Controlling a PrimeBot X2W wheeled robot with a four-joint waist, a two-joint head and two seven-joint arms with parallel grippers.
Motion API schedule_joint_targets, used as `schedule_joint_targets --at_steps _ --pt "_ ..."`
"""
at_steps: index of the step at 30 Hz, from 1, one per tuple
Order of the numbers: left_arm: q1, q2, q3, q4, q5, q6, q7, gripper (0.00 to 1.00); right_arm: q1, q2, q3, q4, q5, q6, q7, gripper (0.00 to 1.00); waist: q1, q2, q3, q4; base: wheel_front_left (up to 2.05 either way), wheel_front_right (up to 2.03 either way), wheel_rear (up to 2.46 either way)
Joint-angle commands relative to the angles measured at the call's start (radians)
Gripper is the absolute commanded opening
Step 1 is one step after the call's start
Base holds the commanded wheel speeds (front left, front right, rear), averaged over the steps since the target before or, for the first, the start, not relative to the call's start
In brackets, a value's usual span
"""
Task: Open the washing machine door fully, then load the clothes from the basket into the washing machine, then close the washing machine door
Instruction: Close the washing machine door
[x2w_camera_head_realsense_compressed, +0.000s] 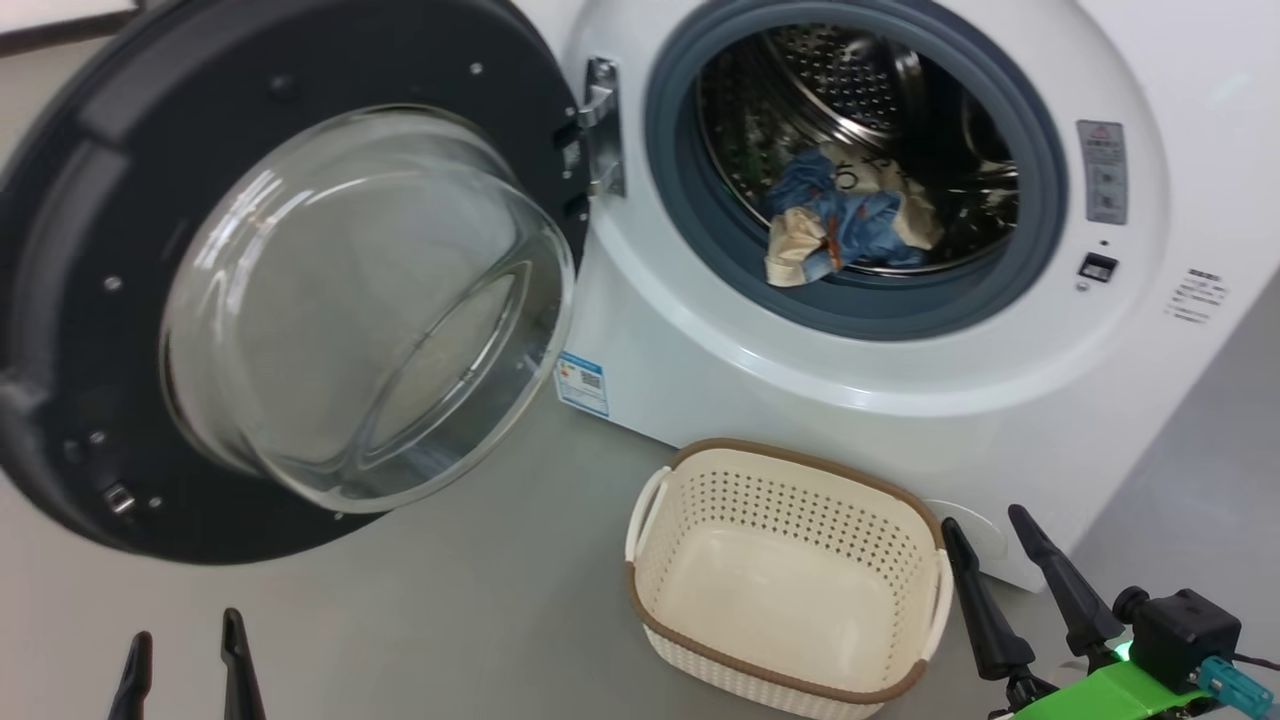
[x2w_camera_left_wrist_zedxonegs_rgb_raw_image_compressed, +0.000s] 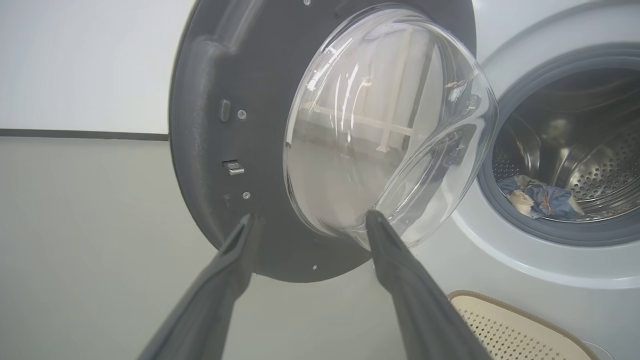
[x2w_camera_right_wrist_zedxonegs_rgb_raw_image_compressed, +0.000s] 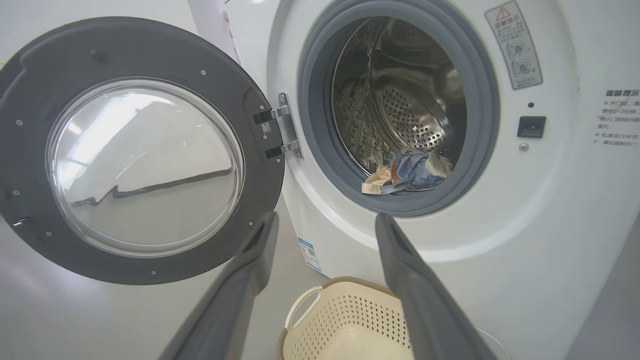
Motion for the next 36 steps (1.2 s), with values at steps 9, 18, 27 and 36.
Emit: schedule_joint_targets --at_steps 9,18,27,36 --pt "0.004 0.007 0.048 -0.055 0.001 0.022 -0.006 1.0 -0.043 -0.024 0.04 -0.016 0.009 0.004 -0.008 1.0 0.0001 -0.0001 0.003 0.045 0.0 0.0 0.0" --pt "-0.003 0.007 0.052 -0.07 -0.029 0.032 -0.006 1.0 -0.036 -0.018 0.032 -0.018 0.01 0.004 -0.008 1.0 0.0001 -0.0001 0.006 0.045 0.0 0.0 0.0" --pt "-0.097 0.022 0.123 -0.144 -0.229 -0.01 -0.006 0.0 -0.022 -0.009 0.018 -0.028 0.004 0.004 -0.008 1.0 0.0001 -0.0001 0.017 0.032 0.0 0.0 0.0" --pt "-0.404 0.267 0.218 -0.116 -0.591 -0.026 0.111 0.0 -0.03 -0.002 0.028 -0.027 0.005 0.004 -0.008 1.0 0.0001 -0.0001 0.043 -0.008 0.0 0.0 0.0"
